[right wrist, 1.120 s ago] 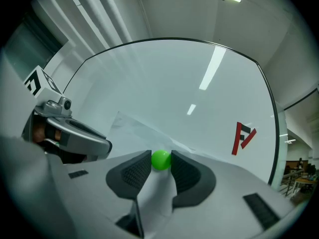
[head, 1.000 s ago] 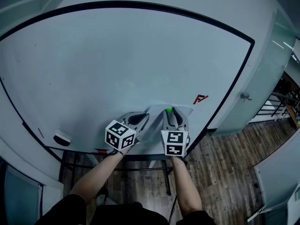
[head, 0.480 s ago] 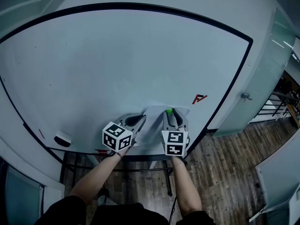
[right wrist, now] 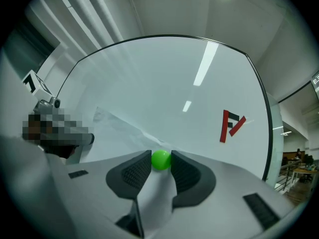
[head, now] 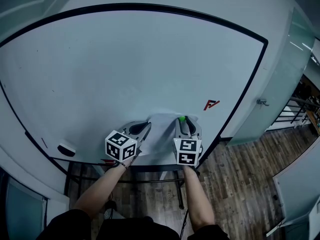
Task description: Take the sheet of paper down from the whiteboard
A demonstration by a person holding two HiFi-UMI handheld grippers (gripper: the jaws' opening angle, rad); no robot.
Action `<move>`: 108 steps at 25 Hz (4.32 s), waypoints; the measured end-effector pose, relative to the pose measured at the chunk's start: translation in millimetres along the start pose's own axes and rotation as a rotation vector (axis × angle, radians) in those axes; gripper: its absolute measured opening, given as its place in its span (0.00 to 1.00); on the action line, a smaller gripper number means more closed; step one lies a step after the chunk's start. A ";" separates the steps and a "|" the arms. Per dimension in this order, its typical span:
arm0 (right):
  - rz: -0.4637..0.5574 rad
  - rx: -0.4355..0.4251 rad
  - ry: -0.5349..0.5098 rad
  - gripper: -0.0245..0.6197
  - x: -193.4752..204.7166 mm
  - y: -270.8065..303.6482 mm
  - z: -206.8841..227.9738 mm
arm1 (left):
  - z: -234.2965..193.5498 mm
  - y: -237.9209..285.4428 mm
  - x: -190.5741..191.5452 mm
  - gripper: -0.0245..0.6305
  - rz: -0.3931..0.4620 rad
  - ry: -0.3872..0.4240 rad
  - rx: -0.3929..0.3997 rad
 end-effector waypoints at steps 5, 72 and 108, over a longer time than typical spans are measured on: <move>-0.003 -0.005 0.000 0.24 2.1 -0.1 -0.1 | -2.3 -5.8 0.0 0.07 0.004 -0.009 -0.007; -0.031 0.030 0.029 0.25 13.9 -0.8 1.1 | -48.0 -71.5 7.5 0.07 0.052 -0.098 -0.150; -0.113 0.050 0.127 0.18 8.4 -70.6 -42.9 | -48.9 -127.7 6.9 0.07 0.048 -0.148 -0.042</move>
Point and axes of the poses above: the fingertips, and each gripper's own axes: y forward along the fingers, z to its right, x out of its underside, the point moved 7 cm from there along -y, backward along the fingers, and after that the axes turned 6 degrees about -y, right-handed, at the moved point
